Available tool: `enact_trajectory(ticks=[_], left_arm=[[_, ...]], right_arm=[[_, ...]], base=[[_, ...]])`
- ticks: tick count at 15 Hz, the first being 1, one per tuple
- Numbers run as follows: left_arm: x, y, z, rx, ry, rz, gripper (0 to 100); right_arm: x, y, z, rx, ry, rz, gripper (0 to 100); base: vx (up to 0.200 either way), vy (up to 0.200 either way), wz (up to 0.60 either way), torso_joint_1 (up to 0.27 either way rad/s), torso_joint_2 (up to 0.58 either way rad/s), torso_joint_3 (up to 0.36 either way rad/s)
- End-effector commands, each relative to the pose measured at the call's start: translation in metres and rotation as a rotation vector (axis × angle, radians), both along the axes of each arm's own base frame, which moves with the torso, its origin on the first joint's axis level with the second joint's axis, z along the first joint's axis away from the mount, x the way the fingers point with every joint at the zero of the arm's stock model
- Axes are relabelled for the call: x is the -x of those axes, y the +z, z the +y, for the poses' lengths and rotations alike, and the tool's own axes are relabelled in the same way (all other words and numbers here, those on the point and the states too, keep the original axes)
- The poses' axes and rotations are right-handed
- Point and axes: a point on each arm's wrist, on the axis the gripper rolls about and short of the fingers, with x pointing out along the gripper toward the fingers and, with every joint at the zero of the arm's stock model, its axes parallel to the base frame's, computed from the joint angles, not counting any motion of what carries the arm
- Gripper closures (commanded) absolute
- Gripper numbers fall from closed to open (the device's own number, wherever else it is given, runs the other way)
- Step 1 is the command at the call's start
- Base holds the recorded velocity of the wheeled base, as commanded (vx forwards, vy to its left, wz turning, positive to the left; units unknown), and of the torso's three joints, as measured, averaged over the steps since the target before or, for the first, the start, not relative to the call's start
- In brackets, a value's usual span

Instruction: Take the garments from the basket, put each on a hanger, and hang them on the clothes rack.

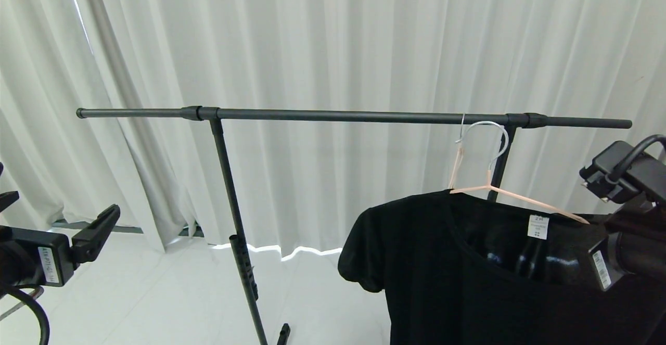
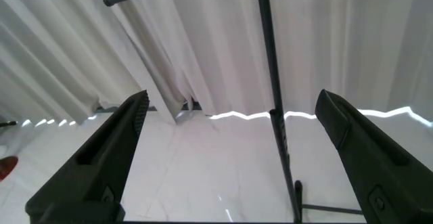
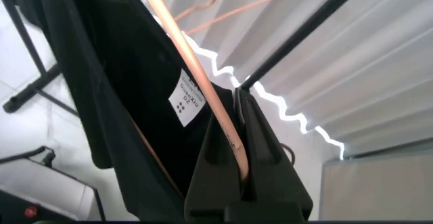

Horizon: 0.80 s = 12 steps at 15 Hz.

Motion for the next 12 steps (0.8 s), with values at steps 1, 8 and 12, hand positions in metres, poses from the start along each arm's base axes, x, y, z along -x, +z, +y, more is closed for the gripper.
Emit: enact_trajectory(ticks=[1, 8, 12], left_arm=[[-0.002, -0.001, 0.0, -0.002, 0.001, 0.009, 0], [-0.003, -0.002, 0.0, -0.002, -0.004, 0.017, 0], [0.002, -0.01, 0.0, -0.086, -0.017, 0.044, 0]], right_arm=[[0.005, -0.005, -0.004, 0.005, 0.0, 0.007, 100], [0.006, -0.006, -0.007, 0.007, -0.011, 0.01, 100], [-0.008, -0.006, 0.003, -0.007, -0.027, 0.038, 100]], base=[[0.0, 0.2, 0.0, 0.007, 0.0, 0.007], [0.0, 0.114, 0.0, 0.001, 0.0, -0.001], [0.0, 0.0, 0.0, 0.0, 0.0, 0.0]])
